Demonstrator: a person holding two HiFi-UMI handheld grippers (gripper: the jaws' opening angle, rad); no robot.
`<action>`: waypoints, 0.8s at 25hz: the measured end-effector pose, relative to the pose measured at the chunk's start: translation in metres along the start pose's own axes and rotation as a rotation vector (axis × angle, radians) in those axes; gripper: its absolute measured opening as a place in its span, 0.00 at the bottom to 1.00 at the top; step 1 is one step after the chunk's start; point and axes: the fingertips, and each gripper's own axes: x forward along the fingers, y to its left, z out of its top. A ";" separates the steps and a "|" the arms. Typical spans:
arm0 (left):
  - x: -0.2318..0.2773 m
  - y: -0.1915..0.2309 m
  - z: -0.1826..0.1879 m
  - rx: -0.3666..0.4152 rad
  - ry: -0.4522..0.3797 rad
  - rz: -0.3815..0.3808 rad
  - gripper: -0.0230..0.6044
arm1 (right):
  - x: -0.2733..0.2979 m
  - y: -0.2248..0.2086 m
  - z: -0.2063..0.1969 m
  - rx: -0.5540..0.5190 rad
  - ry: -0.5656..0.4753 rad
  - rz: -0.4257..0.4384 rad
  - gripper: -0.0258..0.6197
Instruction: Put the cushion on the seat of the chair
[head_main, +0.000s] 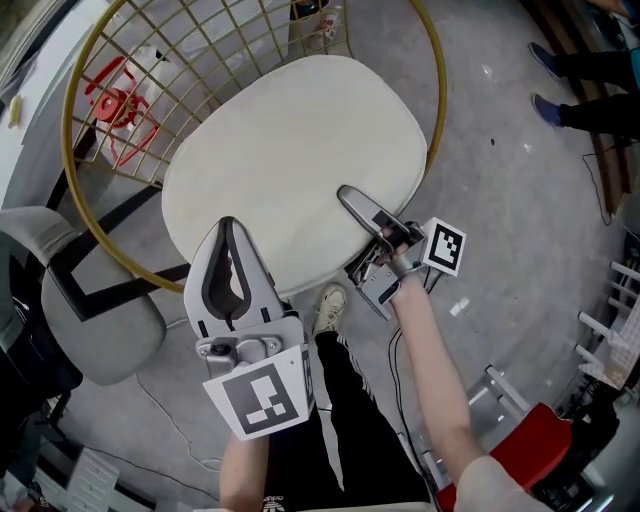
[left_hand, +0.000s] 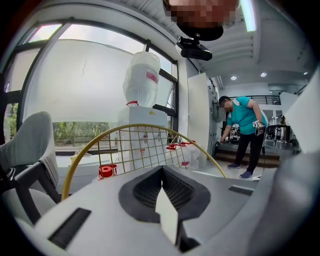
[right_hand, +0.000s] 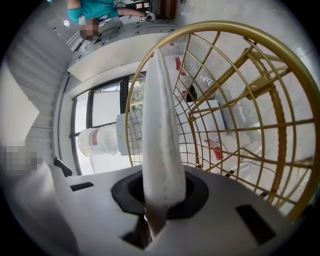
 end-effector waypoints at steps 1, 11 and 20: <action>0.000 0.000 -0.001 0.004 0.001 -0.002 0.06 | -0.002 -0.004 0.001 -0.002 0.002 -0.010 0.11; -0.003 -0.005 -0.023 0.025 0.049 -0.022 0.06 | -0.018 -0.035 0.016 -0.004 0.003 -0.062 0.11; -0.003 -0.005 -0.035 0.043 0.075 -0.025 0.06 | -0.020 -0.051 0.020 -0.015 0.001 -0.097 0.11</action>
